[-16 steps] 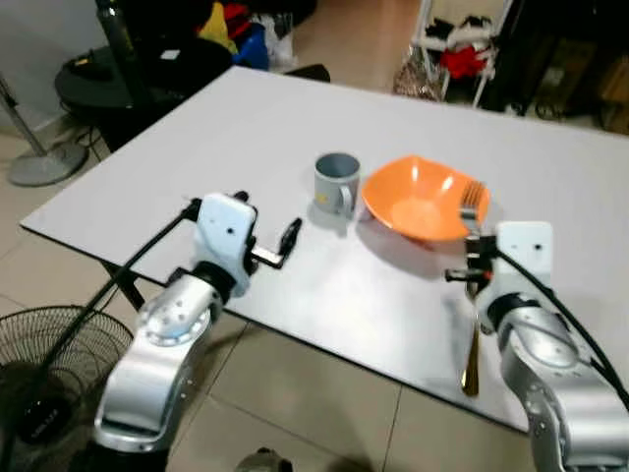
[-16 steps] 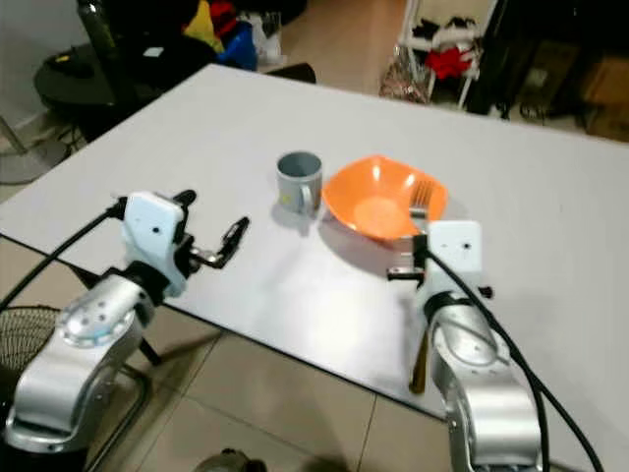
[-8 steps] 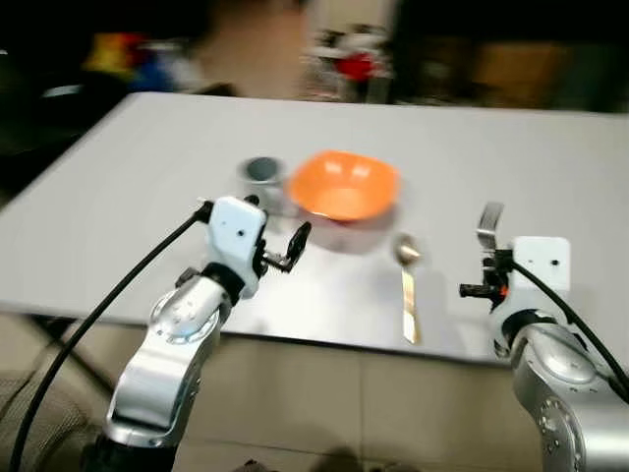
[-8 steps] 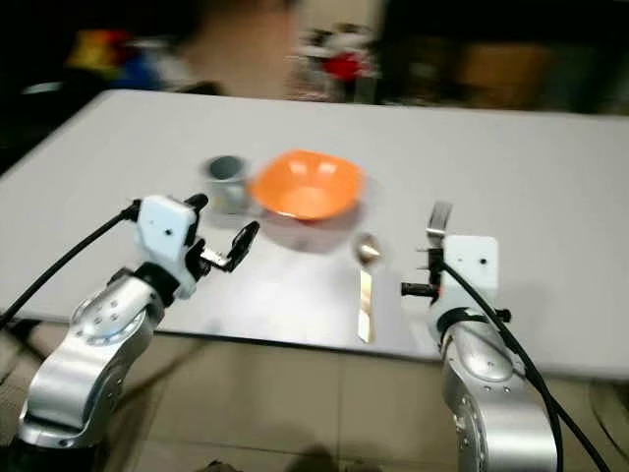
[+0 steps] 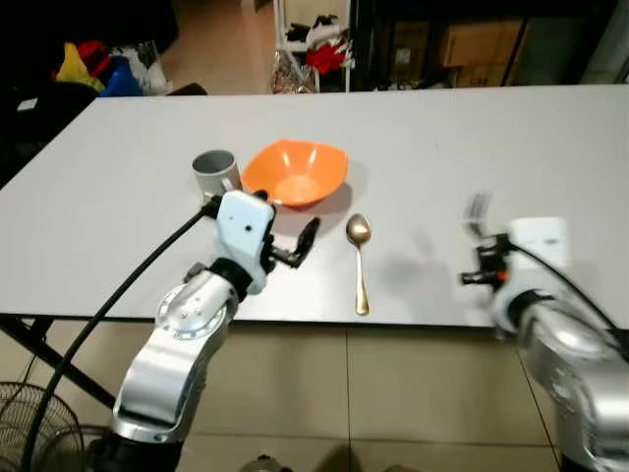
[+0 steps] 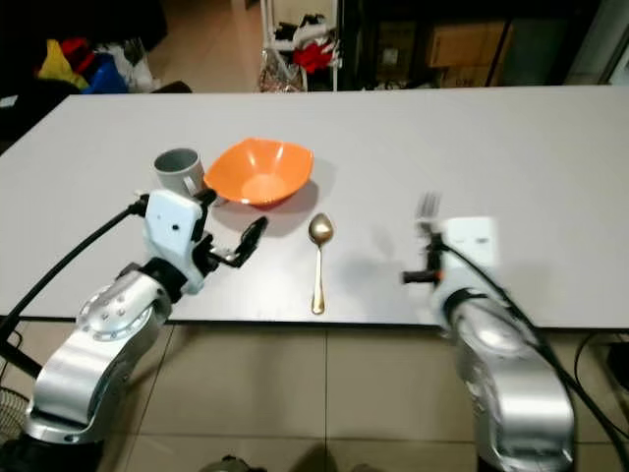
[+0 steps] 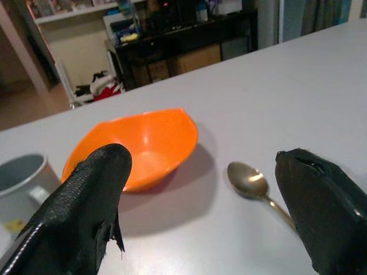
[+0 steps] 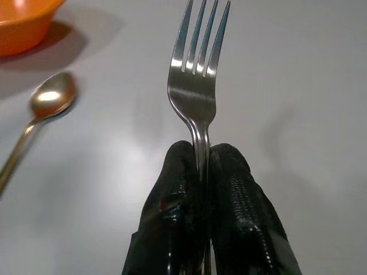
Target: Setting the table
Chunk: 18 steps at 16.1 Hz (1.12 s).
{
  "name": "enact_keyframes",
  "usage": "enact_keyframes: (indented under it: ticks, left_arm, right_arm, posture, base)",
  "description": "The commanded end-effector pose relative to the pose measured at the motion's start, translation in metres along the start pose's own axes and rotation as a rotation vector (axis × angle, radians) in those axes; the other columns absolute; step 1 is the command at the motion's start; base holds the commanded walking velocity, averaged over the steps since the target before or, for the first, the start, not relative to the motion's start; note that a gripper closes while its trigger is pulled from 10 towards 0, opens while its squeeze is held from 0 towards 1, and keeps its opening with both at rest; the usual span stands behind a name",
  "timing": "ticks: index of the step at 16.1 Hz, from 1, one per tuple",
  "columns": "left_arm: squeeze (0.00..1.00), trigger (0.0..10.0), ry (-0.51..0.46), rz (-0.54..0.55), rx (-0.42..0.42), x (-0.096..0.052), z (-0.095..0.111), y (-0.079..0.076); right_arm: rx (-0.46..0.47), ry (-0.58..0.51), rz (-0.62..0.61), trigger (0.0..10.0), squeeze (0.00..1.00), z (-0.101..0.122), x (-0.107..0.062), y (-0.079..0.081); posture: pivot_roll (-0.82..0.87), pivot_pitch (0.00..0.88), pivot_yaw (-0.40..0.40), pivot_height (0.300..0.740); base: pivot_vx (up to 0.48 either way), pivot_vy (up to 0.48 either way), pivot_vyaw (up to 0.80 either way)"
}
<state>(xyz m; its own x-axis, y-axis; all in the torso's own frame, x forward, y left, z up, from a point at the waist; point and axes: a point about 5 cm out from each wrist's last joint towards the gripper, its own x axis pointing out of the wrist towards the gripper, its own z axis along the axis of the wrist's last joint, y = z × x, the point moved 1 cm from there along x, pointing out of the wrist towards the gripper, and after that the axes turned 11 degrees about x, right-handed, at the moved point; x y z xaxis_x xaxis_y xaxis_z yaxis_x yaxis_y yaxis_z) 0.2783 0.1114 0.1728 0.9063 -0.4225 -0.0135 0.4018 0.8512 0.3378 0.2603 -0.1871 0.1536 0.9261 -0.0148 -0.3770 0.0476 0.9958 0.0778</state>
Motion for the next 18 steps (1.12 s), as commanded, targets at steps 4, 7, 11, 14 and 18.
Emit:
enact_keyframes:
  ticks: [4, 7, 11, 14, 18]
  left_arm:
    - [0.00, 10.0, 0.025, -0.026, 0.010, -0.004, -0.003, 0.004]
    - [0.01, 10.0, 0.049, -0.182, 0.019, -0.012, -0.009, -0.011]
    - [0.02, 10.0, 0.107, -0.386, 0.018, -0.027, -0.019, -0.032]
    - [0.01, 10.0, 0.138, -0.442, 0.006, -0.034, -0.024, -0.038]
    - [0.01, 10.0, 0.150, -0.453, 0.010, -0.038, -0.024, -0.037]
  right_arm:
    - [-0.061, 0.038, -0.015, 10.0, 0.00, 0.012, 0.027, 0.006]
    - [-0.054, 0.098, -0.036, 10.0, 0.00, 0.009, 0.054, 0.015]
    - [0.022, 0.137, -0.061, 10.0, 0.00, 0.011, 0.076, 0.029]
    - [0.053, 0.187, -0.081, 10.0, 0.00, 0.008, 0.085, 0.038]
    - [0.068, 0.258, -0.064, 10.0, 0.00, 0.000, 0.090, 0.049]
  posture:
    - [-0.02, 0.056, 0.055, 0.740]
    - [-0.01, 0.057, 0.053, 0.740]
    - [0.00, 0.061, 0.044, 0.740]
    - [0.01, 0.063, 0.037, 0.740]
    - [0.02, 0.071, 0.042, 0.740]
  base:
    - [0.000, 0.000, 0.00]
    - [0.000, 0.000, 0.00]
    - [0.000, 0.000, 0.00]
    - [0.000, 0.000, 0.00]
    - [0.000, 0.000, 0.00]
